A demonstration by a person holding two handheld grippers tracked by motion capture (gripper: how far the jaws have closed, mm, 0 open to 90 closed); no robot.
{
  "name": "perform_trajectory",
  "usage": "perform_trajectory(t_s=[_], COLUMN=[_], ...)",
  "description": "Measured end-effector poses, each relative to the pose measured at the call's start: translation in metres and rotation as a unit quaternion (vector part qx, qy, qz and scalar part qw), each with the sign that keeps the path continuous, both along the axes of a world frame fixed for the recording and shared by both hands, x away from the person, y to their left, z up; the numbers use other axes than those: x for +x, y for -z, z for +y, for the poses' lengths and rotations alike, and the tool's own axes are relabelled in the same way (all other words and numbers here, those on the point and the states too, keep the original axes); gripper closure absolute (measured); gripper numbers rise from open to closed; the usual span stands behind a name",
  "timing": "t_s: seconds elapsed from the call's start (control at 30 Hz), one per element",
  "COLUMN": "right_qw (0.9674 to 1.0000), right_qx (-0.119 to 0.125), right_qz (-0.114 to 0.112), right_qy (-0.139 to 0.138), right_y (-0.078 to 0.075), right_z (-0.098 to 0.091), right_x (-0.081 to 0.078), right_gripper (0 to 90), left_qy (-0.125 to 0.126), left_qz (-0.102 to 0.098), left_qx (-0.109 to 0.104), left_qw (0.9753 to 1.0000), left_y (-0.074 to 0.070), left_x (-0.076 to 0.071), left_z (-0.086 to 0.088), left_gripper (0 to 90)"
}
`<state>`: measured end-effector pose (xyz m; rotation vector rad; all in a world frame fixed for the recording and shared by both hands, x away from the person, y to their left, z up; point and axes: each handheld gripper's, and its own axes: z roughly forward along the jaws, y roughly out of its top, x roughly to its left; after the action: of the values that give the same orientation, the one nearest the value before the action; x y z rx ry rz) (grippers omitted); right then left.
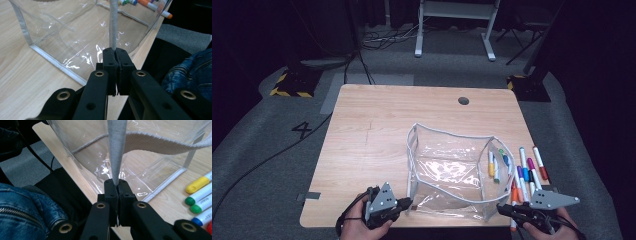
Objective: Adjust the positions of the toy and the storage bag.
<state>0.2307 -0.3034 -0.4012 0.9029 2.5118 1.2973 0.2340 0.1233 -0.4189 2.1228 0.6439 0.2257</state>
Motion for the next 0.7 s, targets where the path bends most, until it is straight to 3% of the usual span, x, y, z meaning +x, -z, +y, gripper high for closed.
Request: perform_trajectory(t_s=[0.2, 0.27, 0.3, 0.37, 0.47, 0.5, 0.6, 0.7], right_qw=[1.0000, 1.0000, 0.9998, 0.9997, 0.9998, 0.9999, 0.9999, 0.9997], right_qx=[0.002, 0.006, 0.020, 0.003, 0.008, 0.003, -0.009, -0.012], right_qz=[0.004, 0.006, -0.003, -0.018, -0.006, -0.005, -0.006, 0.009], right_qy=[0.002, 0.001, 0.009, 0.018, 0.015, 0.014, 0.014, 0.019], right_y=[0.000, 0.000, 0.000, -0.001, -0.002, -0.002, -0.003, -0.003], right_z=[-0.006, -0.006, -0.008, -0.009, -0.012, -0.013, -0.017, -0.029], right_x=[-0.006, -0.005, -0.004, -0.004, -0.004, -0.004, -0.005, -0.003], right_gripper=[86.9, 83.7, 73.9, 67.0, 60.8, 59.2, 55.9, 54.2], left_qy=[0.007, 0.005, -0.006, -0.010, -0.012, -0.016, -0.020, -0.024], left_qz=[0.006, 0.008, 0.012, 0.011, 0.020, 0.020, 0.023, 0.019], left_qx=[-0.007, -0.010, -0.002, -0.002, 0.002, 0.012, 0.003, -0.002], left_qw=[0.9999, 0.9999, 0.9999, 0.9999, 0.9997, 0.9996, 0.9995, 0.9995], left_y=[0.001, 0.001, 0.003, 0.005, 0.005, 0.004, 0.003, -0.003], left_x=[-0.001, 0.000, 0.002, 0.003, 0.004, 0.004, 0.006, 0.009], left_z=[-0.003, -0.002, 0.000, 0.001, 0.003, 0.006, 0.011, 0.019], left_gripper=[85.6, 78.7, 77.4, 72.3, 63.8, 59.8, 51.7, 45.1])
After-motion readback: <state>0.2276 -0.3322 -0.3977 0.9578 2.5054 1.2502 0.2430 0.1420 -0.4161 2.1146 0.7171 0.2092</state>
